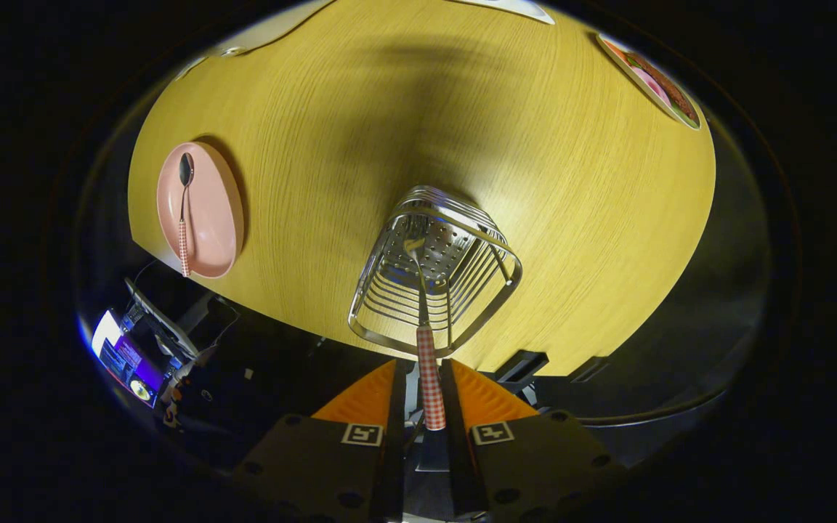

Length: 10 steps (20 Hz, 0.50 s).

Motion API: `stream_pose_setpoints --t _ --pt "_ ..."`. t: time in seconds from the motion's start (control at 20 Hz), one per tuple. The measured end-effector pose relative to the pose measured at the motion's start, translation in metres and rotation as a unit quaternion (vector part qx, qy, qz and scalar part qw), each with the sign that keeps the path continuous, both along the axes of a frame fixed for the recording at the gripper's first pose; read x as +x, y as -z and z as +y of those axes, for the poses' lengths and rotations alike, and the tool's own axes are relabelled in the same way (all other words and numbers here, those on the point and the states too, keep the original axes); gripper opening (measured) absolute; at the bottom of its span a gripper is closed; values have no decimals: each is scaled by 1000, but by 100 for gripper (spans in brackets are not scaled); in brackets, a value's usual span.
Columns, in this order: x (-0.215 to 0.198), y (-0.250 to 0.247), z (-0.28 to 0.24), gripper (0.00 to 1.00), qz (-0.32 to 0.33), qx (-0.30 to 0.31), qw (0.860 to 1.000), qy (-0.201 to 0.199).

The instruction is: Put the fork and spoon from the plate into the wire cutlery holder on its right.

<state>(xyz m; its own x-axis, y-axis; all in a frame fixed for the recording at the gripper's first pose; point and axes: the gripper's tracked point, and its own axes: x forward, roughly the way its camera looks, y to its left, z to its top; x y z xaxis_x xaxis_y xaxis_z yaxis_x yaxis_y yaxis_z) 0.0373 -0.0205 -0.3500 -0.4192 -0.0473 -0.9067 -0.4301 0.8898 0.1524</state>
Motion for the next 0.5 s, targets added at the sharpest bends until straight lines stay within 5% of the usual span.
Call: stream_pose_setpoints --t 0.5 --pt "4 -65 35 34 -121 123 985 28"
